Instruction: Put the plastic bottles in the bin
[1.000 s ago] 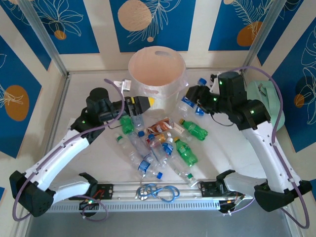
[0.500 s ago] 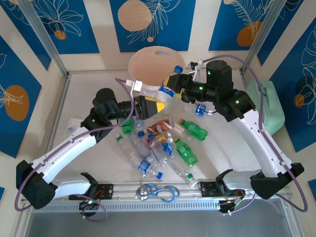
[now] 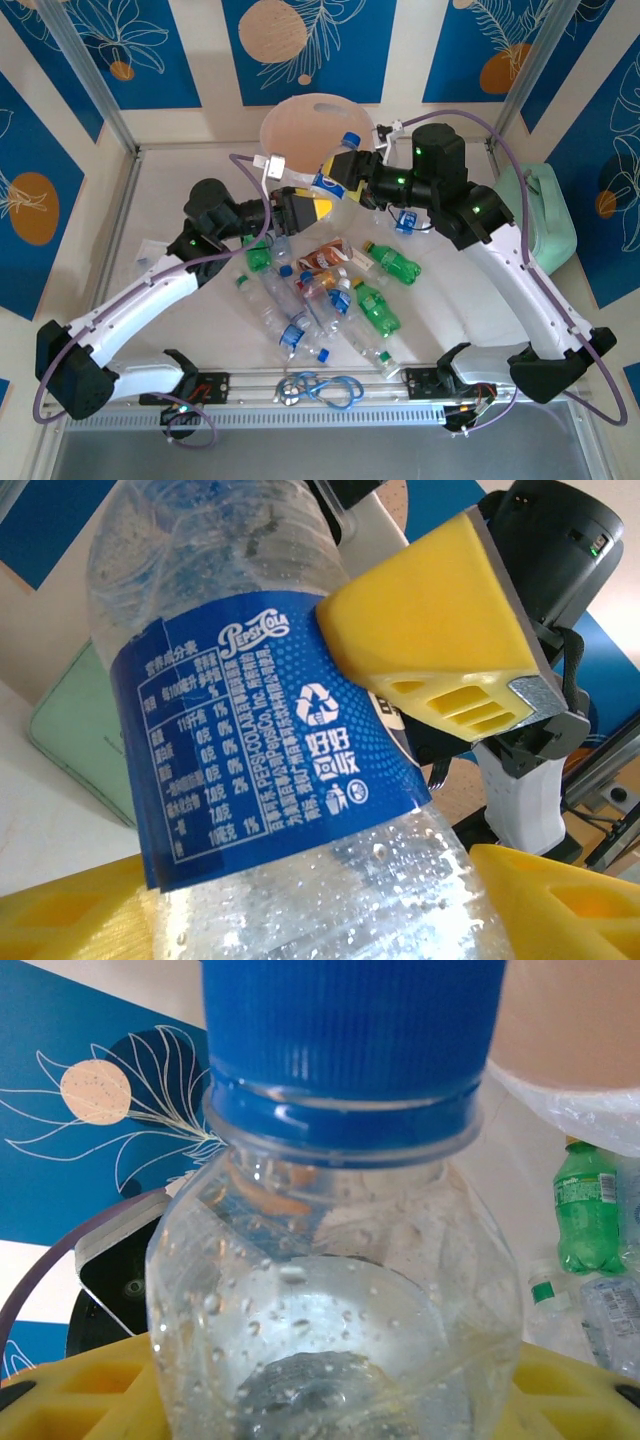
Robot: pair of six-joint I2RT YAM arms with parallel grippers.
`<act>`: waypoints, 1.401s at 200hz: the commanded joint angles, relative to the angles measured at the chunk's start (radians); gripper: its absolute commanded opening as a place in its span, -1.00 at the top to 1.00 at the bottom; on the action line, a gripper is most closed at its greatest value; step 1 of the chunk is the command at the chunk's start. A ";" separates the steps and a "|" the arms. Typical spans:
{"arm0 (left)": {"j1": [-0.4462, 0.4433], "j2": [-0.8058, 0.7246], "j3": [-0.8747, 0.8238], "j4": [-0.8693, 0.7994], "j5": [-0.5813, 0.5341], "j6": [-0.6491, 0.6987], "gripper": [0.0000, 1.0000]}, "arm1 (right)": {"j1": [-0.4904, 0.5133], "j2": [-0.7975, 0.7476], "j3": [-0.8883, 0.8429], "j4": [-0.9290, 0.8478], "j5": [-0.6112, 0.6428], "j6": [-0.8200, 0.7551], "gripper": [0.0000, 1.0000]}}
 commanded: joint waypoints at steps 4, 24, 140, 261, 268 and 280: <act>-0.007 0.012 0.011 0.039 0.026 -0.006 -0.33 | 0.013 -0.006 -0.020 0.045 0.005 0.027 -0.15; -0.007 0.009 0.006 0.034 0.024 0.000 -0.21 | 0.014 -0.010 -0.033 0.058 0.019 0.038 -0.15; 0.029 -0.050 0.093 -0.361 -0.204 0.260 -0.08 | -0.107 -0.185 -0.064 -0.163 0.236 0.021 -0.94; 0.080 0.352 0.760 -0.904 -0.532 0.412 -0.07 | -0.272 -0.390 -0.320 -0.460 0.249 -0.033 -0.92; 0.086 0.374 0.783 -0.924 -0.533 0.404 -0.07 | -0.284 -0.386 -0.324 -0.467 0.242 -0.037 -0.92; 0.100 0.407 0.811 -0.949 -0.520 0.386 -0.06 | -0.300 -0.378 -0.335 -0.479 0.228 -0.043 -0.91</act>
